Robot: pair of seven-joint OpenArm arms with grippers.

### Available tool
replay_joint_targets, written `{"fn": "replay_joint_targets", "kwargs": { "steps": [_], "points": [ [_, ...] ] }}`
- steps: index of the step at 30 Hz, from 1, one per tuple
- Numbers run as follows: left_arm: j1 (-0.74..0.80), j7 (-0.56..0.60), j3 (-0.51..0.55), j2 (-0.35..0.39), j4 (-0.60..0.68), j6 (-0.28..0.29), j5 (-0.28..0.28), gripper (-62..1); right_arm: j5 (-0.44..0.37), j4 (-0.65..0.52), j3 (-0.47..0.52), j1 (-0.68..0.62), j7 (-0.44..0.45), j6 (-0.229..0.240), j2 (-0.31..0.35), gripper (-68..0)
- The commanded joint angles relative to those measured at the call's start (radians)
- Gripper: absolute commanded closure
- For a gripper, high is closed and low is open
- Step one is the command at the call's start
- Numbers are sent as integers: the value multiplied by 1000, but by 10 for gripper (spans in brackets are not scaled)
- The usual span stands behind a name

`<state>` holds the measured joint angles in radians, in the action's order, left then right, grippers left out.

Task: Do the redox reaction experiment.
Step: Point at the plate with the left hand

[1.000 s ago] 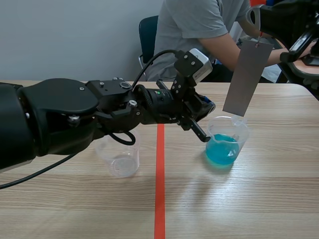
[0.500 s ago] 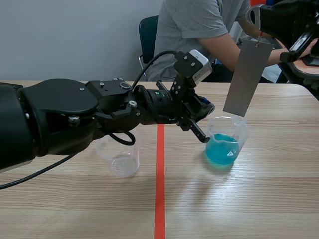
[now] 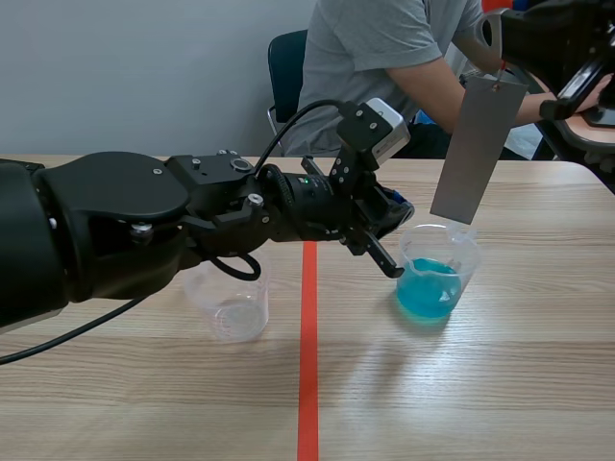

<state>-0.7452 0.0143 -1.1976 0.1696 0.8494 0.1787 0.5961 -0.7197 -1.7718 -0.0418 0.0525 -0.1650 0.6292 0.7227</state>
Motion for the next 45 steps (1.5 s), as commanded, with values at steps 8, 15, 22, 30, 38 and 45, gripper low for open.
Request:
{"fn": "replay_joint_targets", "kwargs": {
  "steps": [8, 15, 22, 30, 38, 45],
  "points": [
    [-17, -14, 8, 17, 19, 0, 14, -32, -15, -3, 3, 28, 15, -3, 3, -13],
    [37, -4, 66, 238, 176, -1, 100, -32, -15, -3, 3, 28, 14, -3, 3, -13],
    [207, 39, 213, 585, 409, -11, 164, -32, -15, -3, 3, 28, 14, -3, 3, -13],
    [547, 48, 420, 871, 496, -13, 250, -31, -15, -3, 3, 28, 14, -3, 3, -13],
    [964, 48, 704, 882, 494, -55, 249, -31, -15, -3, 3, 28, 14, -3, 3, -13],
    [1229, 49, 937, 760, 494, -57, 219, -32, -14, -3, 3, 28, 14, -3, 3, -13]
  ]
}}
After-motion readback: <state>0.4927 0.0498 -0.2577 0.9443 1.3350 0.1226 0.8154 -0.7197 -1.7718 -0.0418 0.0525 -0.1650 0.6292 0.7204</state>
